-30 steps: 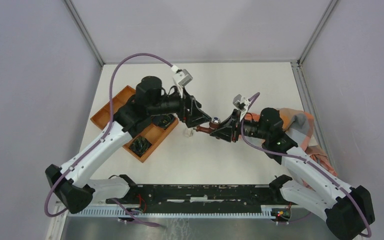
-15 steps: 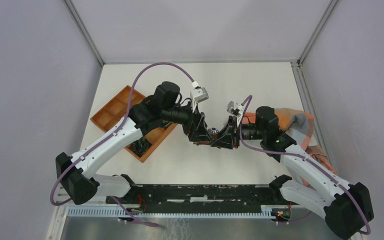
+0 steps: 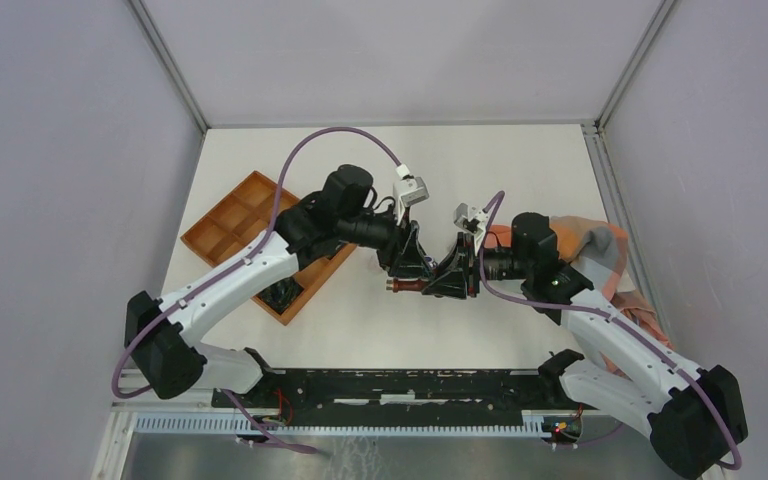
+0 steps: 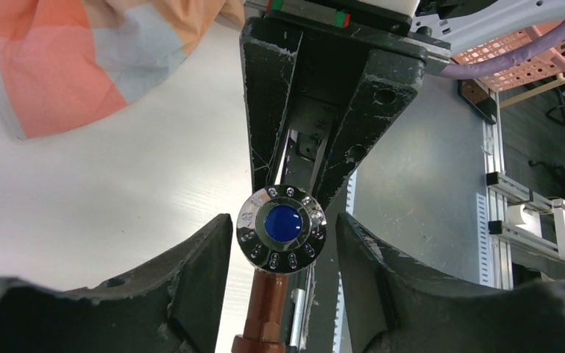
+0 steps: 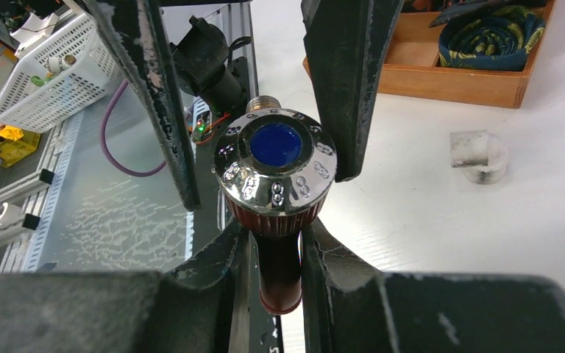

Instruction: Install the water faucets

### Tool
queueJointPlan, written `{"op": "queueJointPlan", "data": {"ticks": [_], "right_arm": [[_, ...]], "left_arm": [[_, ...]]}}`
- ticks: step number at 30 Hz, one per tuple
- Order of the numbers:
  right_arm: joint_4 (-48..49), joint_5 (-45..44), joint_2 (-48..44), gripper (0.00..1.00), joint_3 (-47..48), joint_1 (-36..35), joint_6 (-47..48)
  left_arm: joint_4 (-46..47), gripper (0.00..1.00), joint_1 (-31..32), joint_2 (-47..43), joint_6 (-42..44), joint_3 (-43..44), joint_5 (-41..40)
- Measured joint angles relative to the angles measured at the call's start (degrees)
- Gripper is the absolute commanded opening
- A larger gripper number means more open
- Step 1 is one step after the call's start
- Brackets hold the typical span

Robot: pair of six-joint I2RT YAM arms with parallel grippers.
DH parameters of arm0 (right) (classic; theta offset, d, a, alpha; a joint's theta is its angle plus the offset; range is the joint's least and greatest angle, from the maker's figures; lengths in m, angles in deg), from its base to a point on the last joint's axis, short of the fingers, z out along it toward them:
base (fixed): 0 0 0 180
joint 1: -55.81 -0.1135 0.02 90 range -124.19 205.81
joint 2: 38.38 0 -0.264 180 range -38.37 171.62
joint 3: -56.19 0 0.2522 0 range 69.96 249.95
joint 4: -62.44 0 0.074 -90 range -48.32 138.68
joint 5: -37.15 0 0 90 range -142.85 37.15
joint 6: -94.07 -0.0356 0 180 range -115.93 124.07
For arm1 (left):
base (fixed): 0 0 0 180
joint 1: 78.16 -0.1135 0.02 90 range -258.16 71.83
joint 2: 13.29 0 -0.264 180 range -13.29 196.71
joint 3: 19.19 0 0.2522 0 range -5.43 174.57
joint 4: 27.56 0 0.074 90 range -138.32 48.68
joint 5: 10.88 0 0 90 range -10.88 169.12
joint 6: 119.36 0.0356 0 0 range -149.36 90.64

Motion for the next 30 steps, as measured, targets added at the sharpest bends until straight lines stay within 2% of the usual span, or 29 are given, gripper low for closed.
{"op": "queueJointPlan", "data": {"ticks": [1, 3, 6, 9, 10, 12, 13, 15, 16, 17, 18, 19, 20, 24, 30], "right_arm": [[0.00, 0.02, 0.00, 0.00, 0.00, 0.00, 0.13], [-0.13, 0.07, -0.07, 0.00, 0.00, 0.00, 0.22], [-0.92, 0.15, -0.22, 0.00, 0.00, 0.07, 0.42], [-1.97, 0.20, -0.26, 0.00, 0.00, 0.26, 0.59], [-2.54, 0.20, -0.26, 0.00, 0.00, 0.31, 0.61], [-3.23, 0.17, -0.26, 0.00, 0.00, 0.31, 0.63], [-3.45, 0.17, -0.26, 0.00, 0.00, 0.31, 0.63], [-3.72, 0.15, -0.26, 0.00, 0.00, 0.31, 0.63], [-3.74, 0.15, -0.26, 0.04, 0.00, 0.31, 0.63], [-3.74, 0.04, -0.28, 0.25, 0.00, 0.31, 0.61], [-3.74, -0.04, -0.33, 0.43, -0.02, 0.31, 0.59], [-3.74, -0.20, -0.46, 0.57, -0.04, 0.31, 0.55], [-3.54, -0.31, -0.61, 0.64, -0.15, 0.31, 0.35], [3.87, -0.83, -1.05, 0.71, -2.10, 0.26, -4.02], [15.37, -3.78, -2.29, 0.72, -8.07, 0.26, -11.50]], "left_arm": [[0.44, 0.50, 0.00, 0.07, -0.24, -0.07, 0.33], [1.22, 0.45, 0.04, 0.37, -0.57, -0.11, 0.72], [1.84, 0.50, 0.04, 1.14, -0.63, -0.11, 1.49], [2.25, 0.48, -0.07, 2.14, -0.66, -0.11, 2.51], [2.25, 0.42, -0.09, 2.45, -0.66, -0.11, 2.91], [2.25, 0.11, -0.20, 2.95, -0.63, -0.11, 3.61], [2.25, 0.03, -0.26, 3.15, -0.63, -0.11, 3.98], [2.25, 0.02, -0.31, 3.34, -0.63, -0.09, 4.39], [2.25, 0.02, -0.33, 3.39, -0.66, -0.07, 4.46], [2.25, 0.02, -0.35, 3.39, -0.63, -0.04, 4.44], [2.25, 0.02, -0.35, 3.39, -0.63, -0.02, 4.42], [2.25, 0.02, -0.35, 3.39, -0.63, 0.00, 4.35], [2.27, 0.02, -0.33, 3.37, -0.63, 0.02, 4.17], [1.95, 0.02, -0.17, 3.34, -0.63, 0.00, 3.26], [2.01, 0.02, -0.96, 3.32, -1.05, 0.07, 3.17]]}}
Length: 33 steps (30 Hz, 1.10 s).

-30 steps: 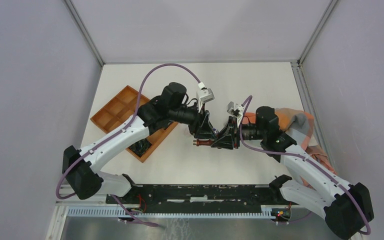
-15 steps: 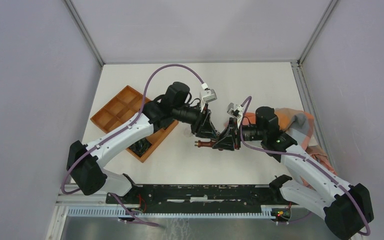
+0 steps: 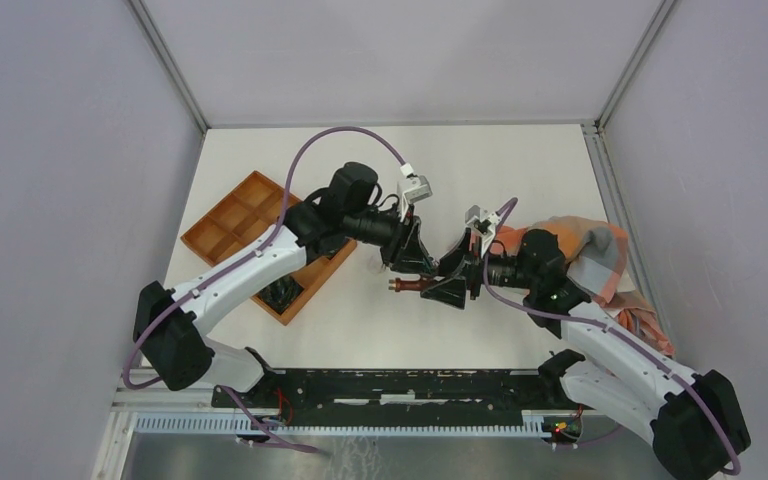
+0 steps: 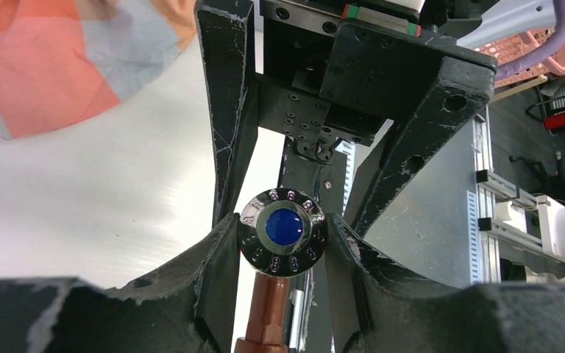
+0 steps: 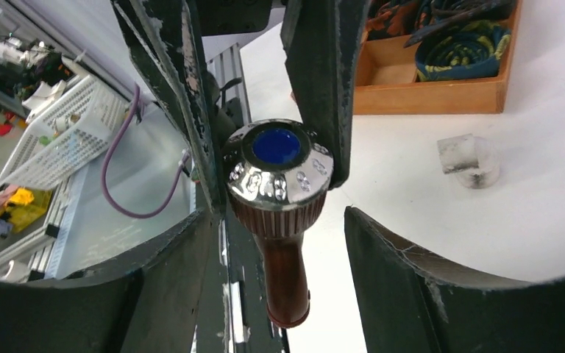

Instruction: Install the water faucets

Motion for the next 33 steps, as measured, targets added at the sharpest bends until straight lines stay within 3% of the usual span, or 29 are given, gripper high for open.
{"op": "queueJointPlan", "data": {"ticks": [7, 13, 24, 30, 33], "right_arm": [[5.20, -5.70, -3.82, 0.71, -4.17, 0.00, -4.09], [10.29, -6.34, -0.94, 0.72, -5.11, -0.50, -7.26], [21.86, -6.56, 1.84, 0.59, -7.65, -4.48, -11.15], [23.76, -6.47, 3.52, 0.49, -7.58, -6.01, -11.56], [24.44, -6.51, 4.04, 0.49, -7.58, -6.10, -12.02]], "left_arm": [[0.98, 0.02, -1.31, 0.00, -2.12, 0.07, 0.83], [4.00, 0.02, -1.36, 0.00, -4.74, 0.04, 2.54], [6.49, 0.02, -1.36, 0.00, -6.67, 0.04, 4.63], [6.54, 0.02, -1.36, 0.00, -7.50, 0.04, 5.38], [6.54, 0.02, -1.36, 0.00, -7.56, 0.02, 5.79]]}}
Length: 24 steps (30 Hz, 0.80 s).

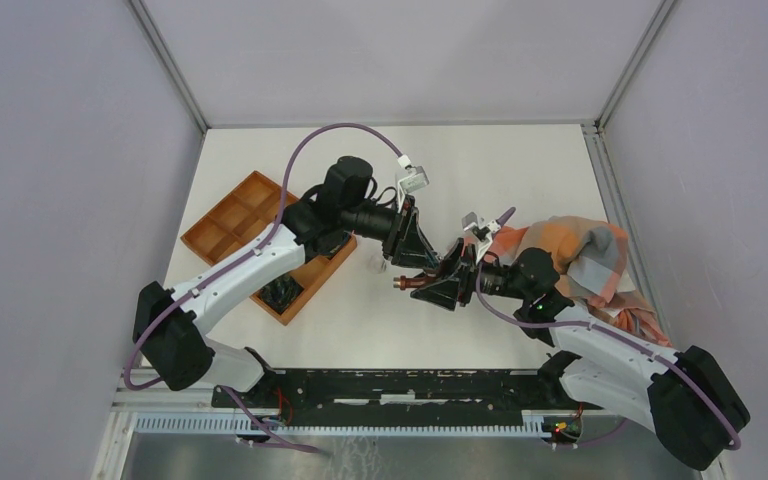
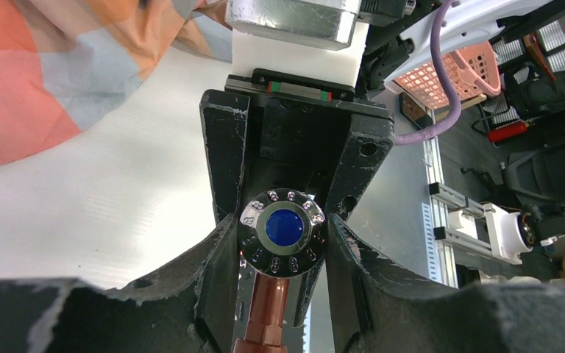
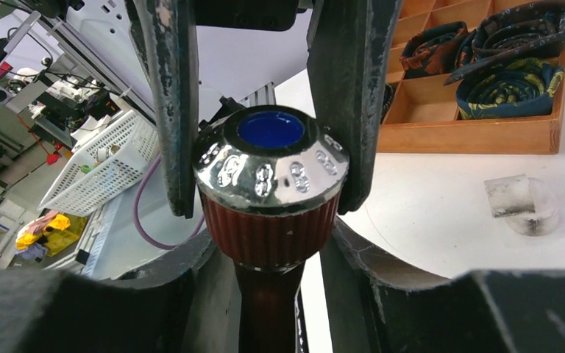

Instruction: Install the water faucets

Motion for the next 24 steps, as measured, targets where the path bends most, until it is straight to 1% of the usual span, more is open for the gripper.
{"op": "queueJointPlan", "data": {"ticks": [4, 6, 8, 12, 14, 15, 16, 17, 18, 21, 22, 23, 24], "right_arm": [[0.96, -0.07, 0.00, 0.52, 0.02, -0.13, -0.28], [1.27, -0.09, -0.02, 0.51, 0.02, -0.15, -0.35], [1.25, -0.11, -0.02, 0.45, 0.13, -0.22, -0.35], [1.16, -0.13, -0.02, 0.30, 0.42, -0.24, -0.24], [0.96, 0.00, -0.02, 0.28, 0.42, -0.24, -0.59], [0.90, -0.04, -0.02, 0.24, 0.42, -0.24, -0.61], [0.90, 0.00, -0.02, 0.17, 0.44, -0.24, -0.59], [0.90, 0.07, -0.02, 0.06, 0.44, -0.24, -0.59], [0.92, 0.11, -0.02, 0.00, 0.44, -0.24, -0.61], [0.96, 0.20, -0.02, 0.00, 0.44, -0.24, -0.61], [1.07, 0.17, -0.04, 0.00, 0.44, -0.24, -0.63], [1.14, 0.15, -0.09, 0.00, 0.44, -0.24, -0.66], [1.18, -0.13, -0.24, 0.00, 0.37, -0.24, -0.68]], "left_arm": [[0.00, 0.02, 0.00, 0.00, 0.00, -0.26, 0.63], [-0.09, 0.02, 0.00, 0.00, 0.00, -0.48, 0.74], [-0.11, 0.02, 0.00, 0.00, 0.02, -0.50, 0.76], [-0.09, 0.02, 0.00, 0.00, 0.07, -0.50, 1.14], [-0.09, 0.02, -0.20, 0.00, 0.04, -0.50, 1.27], [-0.09, 0.02, -0.26, 0.00, 0.07, -0.50, 1.36], [-0.09, 0.02, -0.28, 0.00, 0.07, -0.52, 1.42], [-0.09, 0.02, -0.28, 0.00, 0.07, -0.52, 1.44], [-0.09, 0.02, -0.28, 0.00, 0.07, -0.52, 1.46], [-0.09, 0.02, -0.28, 0.00, 0.07, -0.52, 1.53], [-0.09, 0.05, -0.28, 0.00, 0.07, -0.52, 1.55], [-0.09, 0.19, -0.28, 0.00, 0.04, -0.52, 1.55], [-0.07, 0.38, -0.28, 0.00, 0.07, -0.52, 1.53]]}}
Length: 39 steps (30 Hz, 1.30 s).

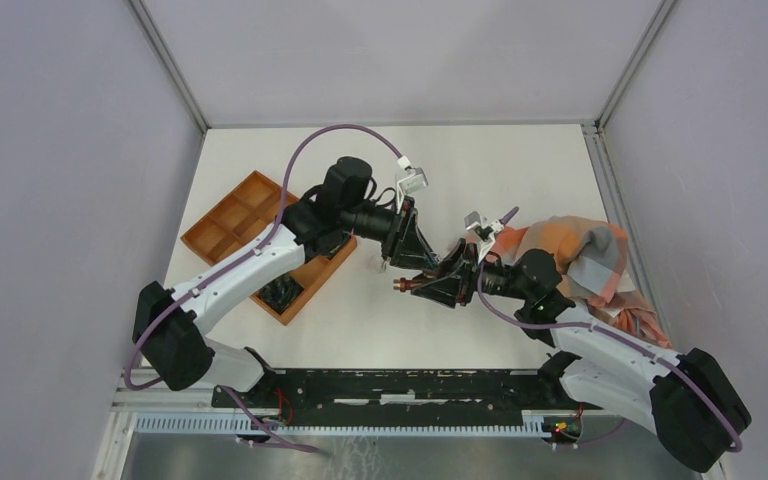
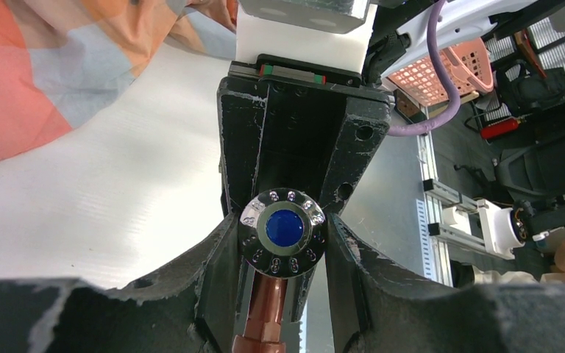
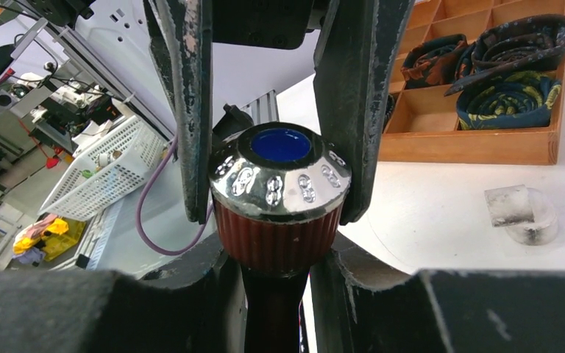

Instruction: Install the water faucets

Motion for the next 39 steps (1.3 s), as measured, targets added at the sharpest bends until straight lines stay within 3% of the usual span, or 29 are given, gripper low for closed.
{"op": "queueJointPlan", "data": {"ticks": [2, 3, 8, 13, 18, 26, 39], "right_arm": [[0.00, -0.81, -0.90, 0.00, -0.52, 0.00, 0.04], [-0.09, -1.49, -1.70, 0.00, -0.92, 0.00, 0.20], [-3.87, -6.21, -7.45, 0.00, -1.36, -0.07, 4.15], [-14.58, -13.92, -13.79, 0.00, -1.36, 0.00, 11.37], [-28.04, -27.50, -19.08, 0.00, -1.31, 0.02, 17.40], [-41.27, -48.00, -20.90, 0.00, -1.27, 0.50, 19.17], [-43.28, -50.29, -19.76, 0.00, -0.35, 0.55, 19.41]], "left_arm": [[-0.11, 0.70, 0.02, 0.00, 0.00, 0.13, -0.04], [-0.26, 0.75, 0.04, 0.00, 0.00, 0.28, -0.17], [-6.01, 0.84, -0.66, 0.00, 0.33, 2.69, -4.81], [-10.91, 0.92, -4.83, -1.05, 0.35, 4.31, -12.68], [-15.21, 0.94, -8.07, -2.51, -0.26, 3.91, -26.43], [-16.41, 0.93, -4.96, -0.94, -6.62, -6.36, -48.83], [-16.48, 0.86, -1.86, 12.50, -7.32, -4.50, -56.81]]}}
